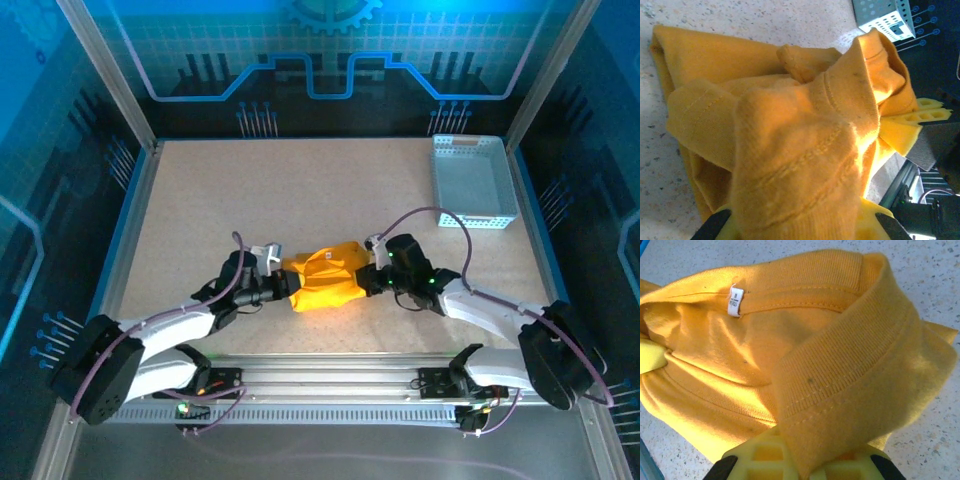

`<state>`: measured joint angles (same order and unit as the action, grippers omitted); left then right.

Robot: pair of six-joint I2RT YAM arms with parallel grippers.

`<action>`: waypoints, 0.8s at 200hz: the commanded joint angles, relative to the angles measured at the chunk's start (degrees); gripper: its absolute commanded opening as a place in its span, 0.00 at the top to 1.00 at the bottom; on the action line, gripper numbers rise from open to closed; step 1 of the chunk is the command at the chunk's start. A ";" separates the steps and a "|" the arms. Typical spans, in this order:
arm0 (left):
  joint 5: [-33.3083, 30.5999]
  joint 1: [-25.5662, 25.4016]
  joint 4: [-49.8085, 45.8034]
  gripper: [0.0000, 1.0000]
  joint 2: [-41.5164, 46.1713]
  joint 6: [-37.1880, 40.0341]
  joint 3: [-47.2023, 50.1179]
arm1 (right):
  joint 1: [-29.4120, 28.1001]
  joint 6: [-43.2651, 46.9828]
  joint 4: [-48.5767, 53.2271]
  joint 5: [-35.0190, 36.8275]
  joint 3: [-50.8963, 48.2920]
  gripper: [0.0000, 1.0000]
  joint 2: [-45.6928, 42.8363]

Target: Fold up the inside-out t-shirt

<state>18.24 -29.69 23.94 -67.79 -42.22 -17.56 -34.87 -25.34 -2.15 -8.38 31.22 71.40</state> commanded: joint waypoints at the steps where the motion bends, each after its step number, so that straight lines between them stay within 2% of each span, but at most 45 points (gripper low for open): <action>1: -3.57 0.40 0.08 1.00 -4.55 -1.43 -0.93 | 0.77 -1.95 2.61 6.08 2.11 0.98 3.20; 31: -5.12 0.55 0.44 0.95 -12.18 -2.76 -5.83 | 0.95 -3.34 5.85 9.23 6.44 0.97 9.39; 39: -5.83 0.60 -0.29 0.94 -14.09 -2.95 -7.11 | 1.23 -3.61 6.36 9.55 7.10 0.92 10.69; 52: -6.57 0.85 -0.71 0.78 -16.57 -3.62 -8.13 | 1.61 -3.80 7.06 9.40 7.99 0.84 12.44; 70: -6.69 1.30 -0.42 0.76 -17.53 -4.77 -7.78 | 1.71 -3.75 8.85 10.30 8.93 0.73 12.63; 83: -8.32 1.46 -2.80 0.67 -15.90 -5.14 -7.15 | 1.83 -3.59 10.13 11.71 8.95 0.60 11.11; 97: -11.57 1.51 -8.91 0.60 -12.19 -4.28 -7.09 | 2.52 -2.91 11.34 11.51 9.00 0.52 8.98; 109: -15.49 1.52 -15.61 0.41 -7.56 -3.33 -7.75 | 2.96 -2.08 13.03 11.99 9.57 0.47 7.19; 143: -25.68 1.41 -34.95 0.32 3.08 0.17 -14.63 | 3.41 0.54 18.08 14.56 12.10 0.39 1.93; 160: -24.37 0.40 -35.34 0.33 5.16 2.16 -16.87 | 3.23 1.23 18.06 13.14 13.02 0.40 0.53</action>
<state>-1.39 -28.67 -1.45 -66.15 -43.97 -29.98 -31.90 -26.17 12.86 4.03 41.71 74.52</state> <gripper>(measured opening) 0.674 0.605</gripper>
